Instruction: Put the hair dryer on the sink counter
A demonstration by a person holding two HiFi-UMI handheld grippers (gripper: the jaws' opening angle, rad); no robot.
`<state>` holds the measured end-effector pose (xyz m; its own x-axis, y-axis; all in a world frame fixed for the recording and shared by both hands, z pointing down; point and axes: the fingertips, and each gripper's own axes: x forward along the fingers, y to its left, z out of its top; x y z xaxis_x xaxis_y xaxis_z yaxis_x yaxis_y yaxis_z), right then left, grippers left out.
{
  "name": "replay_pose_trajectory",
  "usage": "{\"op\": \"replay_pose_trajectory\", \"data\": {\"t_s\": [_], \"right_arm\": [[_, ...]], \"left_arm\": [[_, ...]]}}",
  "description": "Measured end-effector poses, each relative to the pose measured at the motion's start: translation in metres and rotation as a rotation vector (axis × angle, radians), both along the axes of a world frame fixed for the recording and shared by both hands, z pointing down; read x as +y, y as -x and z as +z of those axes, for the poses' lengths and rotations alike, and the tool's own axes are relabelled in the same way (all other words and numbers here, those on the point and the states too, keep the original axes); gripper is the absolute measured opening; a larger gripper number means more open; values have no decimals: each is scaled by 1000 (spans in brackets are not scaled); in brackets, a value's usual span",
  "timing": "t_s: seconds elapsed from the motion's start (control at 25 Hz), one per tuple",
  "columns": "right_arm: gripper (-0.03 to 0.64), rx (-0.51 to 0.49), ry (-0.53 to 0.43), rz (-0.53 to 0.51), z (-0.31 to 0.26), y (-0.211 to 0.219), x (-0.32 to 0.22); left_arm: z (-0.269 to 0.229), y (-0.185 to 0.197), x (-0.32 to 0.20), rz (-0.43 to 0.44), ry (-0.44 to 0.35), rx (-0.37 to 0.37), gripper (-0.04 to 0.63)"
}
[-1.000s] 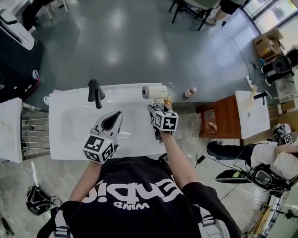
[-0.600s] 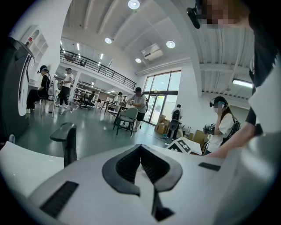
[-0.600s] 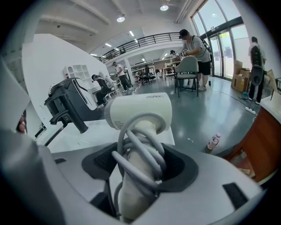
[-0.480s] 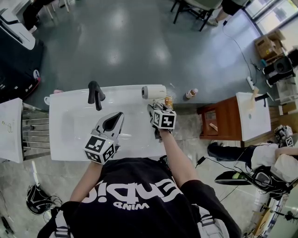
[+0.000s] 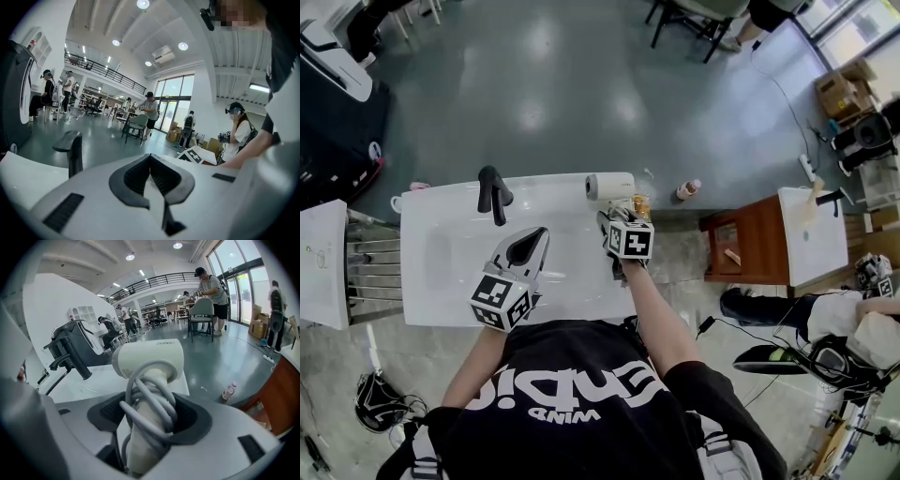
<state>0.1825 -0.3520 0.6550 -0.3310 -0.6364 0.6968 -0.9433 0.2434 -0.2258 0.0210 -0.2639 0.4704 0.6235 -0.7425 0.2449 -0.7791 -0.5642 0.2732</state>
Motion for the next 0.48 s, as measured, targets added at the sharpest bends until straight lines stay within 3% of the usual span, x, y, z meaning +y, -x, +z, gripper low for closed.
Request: {"op": "replay_pose_trajectory", "data": {"t_s": [0.48], "right_arm": [[299, 20, 29, -21, 3, 2, 0]], "left_arm": [[0, 1, 0, 3, -4, -19, 20]]}}
